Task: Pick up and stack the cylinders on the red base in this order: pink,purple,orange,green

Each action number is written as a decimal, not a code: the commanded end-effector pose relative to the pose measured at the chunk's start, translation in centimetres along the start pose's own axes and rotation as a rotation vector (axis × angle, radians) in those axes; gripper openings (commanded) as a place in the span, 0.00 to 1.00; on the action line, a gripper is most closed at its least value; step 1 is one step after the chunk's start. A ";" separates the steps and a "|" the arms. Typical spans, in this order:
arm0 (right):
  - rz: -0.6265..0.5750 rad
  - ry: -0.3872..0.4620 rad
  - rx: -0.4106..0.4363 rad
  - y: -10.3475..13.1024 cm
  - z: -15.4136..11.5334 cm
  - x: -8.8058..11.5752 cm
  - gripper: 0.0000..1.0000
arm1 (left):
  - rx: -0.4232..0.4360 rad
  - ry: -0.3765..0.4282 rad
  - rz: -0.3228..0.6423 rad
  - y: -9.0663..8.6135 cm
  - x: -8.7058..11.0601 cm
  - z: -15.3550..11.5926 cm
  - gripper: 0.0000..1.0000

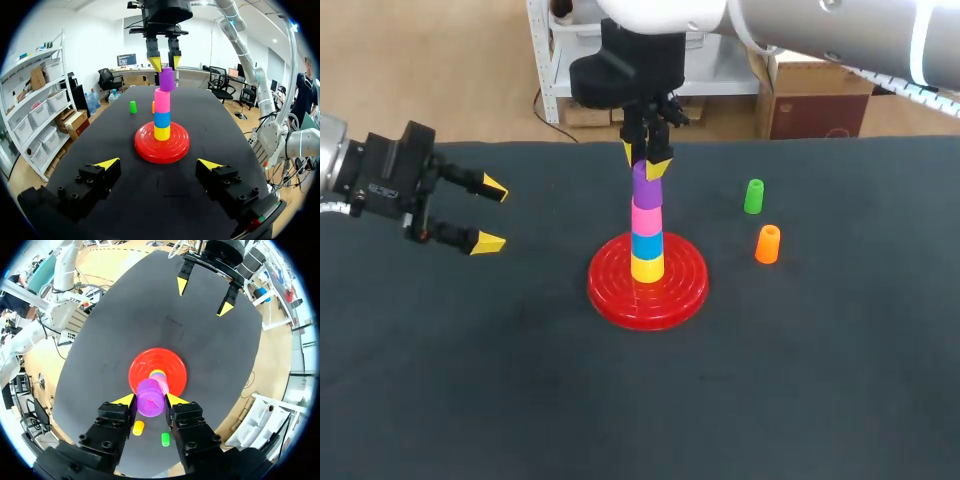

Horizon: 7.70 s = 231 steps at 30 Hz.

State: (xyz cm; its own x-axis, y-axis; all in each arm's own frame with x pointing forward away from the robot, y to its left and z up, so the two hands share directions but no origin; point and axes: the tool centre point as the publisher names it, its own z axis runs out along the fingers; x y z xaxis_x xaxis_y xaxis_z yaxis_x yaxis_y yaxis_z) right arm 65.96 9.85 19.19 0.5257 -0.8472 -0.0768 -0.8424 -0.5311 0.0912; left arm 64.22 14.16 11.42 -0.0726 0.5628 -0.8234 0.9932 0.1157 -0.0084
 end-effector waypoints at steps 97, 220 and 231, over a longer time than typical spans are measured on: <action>0.686 0.050 0.214 12.1 6.6 11.6 1.00 | -0.001 -0.002 0.002 0.0 0.1 0.0 1.00; -0.176 0.137 0.065 -0.8 -5.3 0.3 0.00 | -0.001 -0.002 0.002 0.0 0.1 0.0 1.00; -0.168 0.162 0.025 -1.5 -3.6 0.9 0.00 | -0.001 -0.002 0.002 0.0 0.1 0.0 1.00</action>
State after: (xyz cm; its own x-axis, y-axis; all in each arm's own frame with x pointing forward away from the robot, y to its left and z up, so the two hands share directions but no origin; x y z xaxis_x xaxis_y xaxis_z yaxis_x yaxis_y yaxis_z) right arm 67.68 9.51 23.35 0.6703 -0.7384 0.0736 -0.7416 -0.6700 0.0324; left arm 64.22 14.16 11.43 -0.0726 0.5628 -0.8234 0.9932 0.1158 -0.0085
